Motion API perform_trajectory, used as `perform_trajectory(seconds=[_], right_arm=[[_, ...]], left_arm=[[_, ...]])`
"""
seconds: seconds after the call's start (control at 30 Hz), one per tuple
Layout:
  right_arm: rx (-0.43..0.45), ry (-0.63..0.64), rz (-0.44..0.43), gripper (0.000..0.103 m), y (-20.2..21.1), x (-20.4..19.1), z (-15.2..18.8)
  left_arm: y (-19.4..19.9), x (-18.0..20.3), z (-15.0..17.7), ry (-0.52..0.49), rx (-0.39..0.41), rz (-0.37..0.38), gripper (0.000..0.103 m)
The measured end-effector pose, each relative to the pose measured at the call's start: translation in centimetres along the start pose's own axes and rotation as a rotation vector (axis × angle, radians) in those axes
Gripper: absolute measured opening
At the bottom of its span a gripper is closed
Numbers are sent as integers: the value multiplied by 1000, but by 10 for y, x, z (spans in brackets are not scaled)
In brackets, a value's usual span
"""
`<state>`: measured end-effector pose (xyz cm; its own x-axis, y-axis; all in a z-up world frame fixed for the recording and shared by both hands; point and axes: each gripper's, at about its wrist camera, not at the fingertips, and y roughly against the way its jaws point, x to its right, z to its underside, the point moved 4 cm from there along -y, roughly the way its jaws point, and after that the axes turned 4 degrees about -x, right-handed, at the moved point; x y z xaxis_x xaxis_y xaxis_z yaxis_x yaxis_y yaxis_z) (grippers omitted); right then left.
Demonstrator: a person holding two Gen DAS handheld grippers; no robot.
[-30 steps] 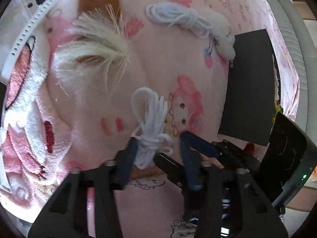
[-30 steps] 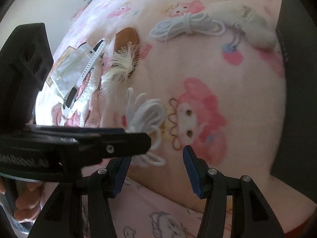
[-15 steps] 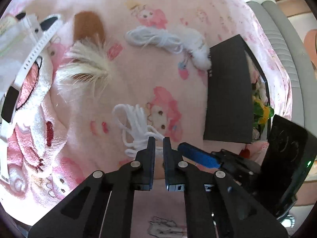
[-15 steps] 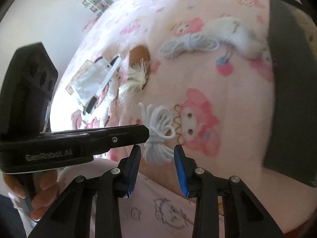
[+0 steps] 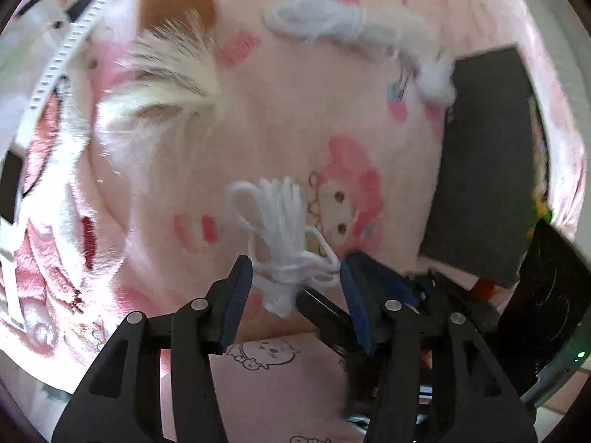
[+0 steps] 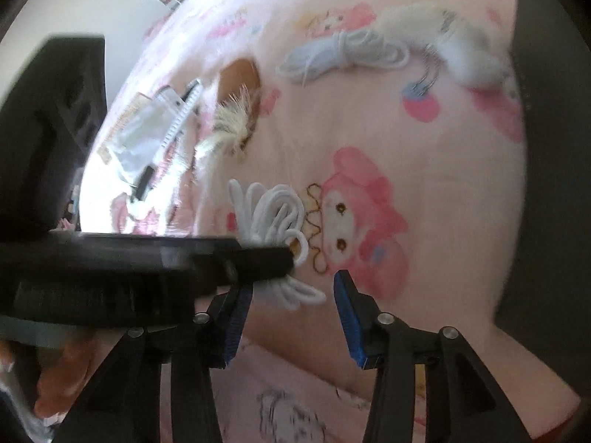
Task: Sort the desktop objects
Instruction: 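Grasp the white coiled rope with the left gripper, then carry the white rope with the left gripper into the box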
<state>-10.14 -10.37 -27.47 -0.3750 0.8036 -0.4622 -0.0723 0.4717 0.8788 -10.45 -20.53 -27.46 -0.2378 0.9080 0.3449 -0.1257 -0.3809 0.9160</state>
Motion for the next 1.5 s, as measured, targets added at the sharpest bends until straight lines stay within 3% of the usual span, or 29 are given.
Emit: perform_trajectory(seconds=[0.1,0.2,0.23,0.3,0.37,0.47,0.73,1.0,1.3,1.5], right_arm=[[-11,-12,-23,40,-8,0,0],[-7,0,-12,31,-11,-4,2],[0,4,-3,30,-9,-4,3],[11,2,-14,27,-3,-3,7],[26,0,-18,23,6,-3,11],[66,17,-9,23,30,-4,18],[222,41,2,23,121,10,41],[354,17,16,23,195,54,51],[372,53,78,23,224,114,31],[377,-44,-70,23,214,160,30]], left_arm=[[-7,5,-3,-28,-16,-63,51],[-9,15,-1,-79,-11,-113,48],[-7,18,0,-94,5,-115,46],[0,24,4,-121,32,-63,27],[6,26,9,-115,63,-22,25],[22,41,23,-139,144,37,24],[63,109,56,-247,279,83,24],[62,207,44,-370,345,92,24],[40,269,18,-353,393,103,24],[13,278,-7,-321,336,116,24]])
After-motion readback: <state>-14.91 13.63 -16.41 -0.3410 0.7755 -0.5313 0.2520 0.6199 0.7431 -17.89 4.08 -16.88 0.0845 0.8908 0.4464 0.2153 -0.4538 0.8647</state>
